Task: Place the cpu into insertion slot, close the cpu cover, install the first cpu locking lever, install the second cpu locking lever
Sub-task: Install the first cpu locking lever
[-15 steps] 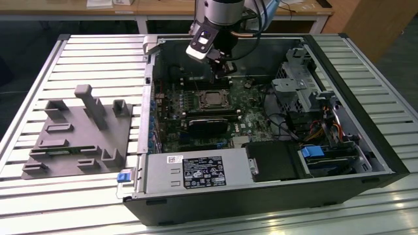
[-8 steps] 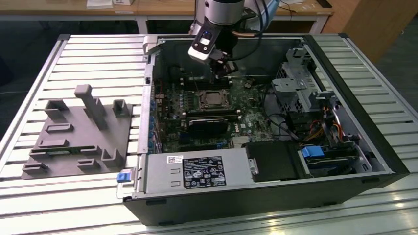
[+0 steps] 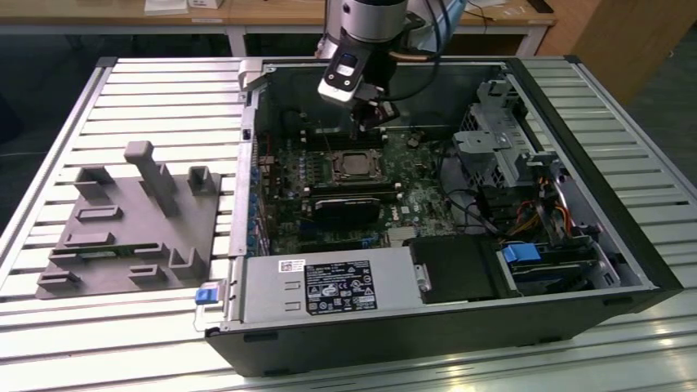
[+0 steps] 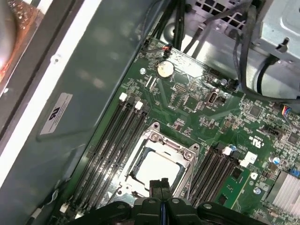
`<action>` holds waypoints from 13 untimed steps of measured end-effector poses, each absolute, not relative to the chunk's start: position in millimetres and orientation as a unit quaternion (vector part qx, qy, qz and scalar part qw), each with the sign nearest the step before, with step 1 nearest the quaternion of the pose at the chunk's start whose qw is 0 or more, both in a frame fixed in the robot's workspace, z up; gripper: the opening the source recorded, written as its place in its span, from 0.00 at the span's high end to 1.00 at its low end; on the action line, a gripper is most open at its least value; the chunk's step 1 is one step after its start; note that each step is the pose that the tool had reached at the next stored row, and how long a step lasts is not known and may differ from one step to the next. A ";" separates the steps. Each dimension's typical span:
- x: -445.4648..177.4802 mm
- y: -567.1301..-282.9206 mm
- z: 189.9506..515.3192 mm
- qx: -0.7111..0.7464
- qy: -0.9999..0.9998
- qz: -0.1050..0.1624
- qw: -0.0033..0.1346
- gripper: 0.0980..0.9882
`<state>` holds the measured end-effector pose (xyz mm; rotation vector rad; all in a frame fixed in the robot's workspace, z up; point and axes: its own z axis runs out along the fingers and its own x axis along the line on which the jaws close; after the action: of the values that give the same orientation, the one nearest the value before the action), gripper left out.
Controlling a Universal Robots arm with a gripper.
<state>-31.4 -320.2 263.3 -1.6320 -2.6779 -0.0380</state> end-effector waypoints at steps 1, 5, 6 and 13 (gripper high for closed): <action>-31.4 -320.3 263.4 -0.517 -0.856 -0.012 0.003 0.99; -31.4 -320.3 263.4 -0.502 -0.865 -0.012 0.003 0.99; -31.4 -320.2 263.3 -0.498 -0.867 -0.012 0.003 0.99; -31.4 -320.3 263.4 -0.471 -0.882 -0.012 0.003 0.99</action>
<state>-31.4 -320.3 263.4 -1.4760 -2.7654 -0.0373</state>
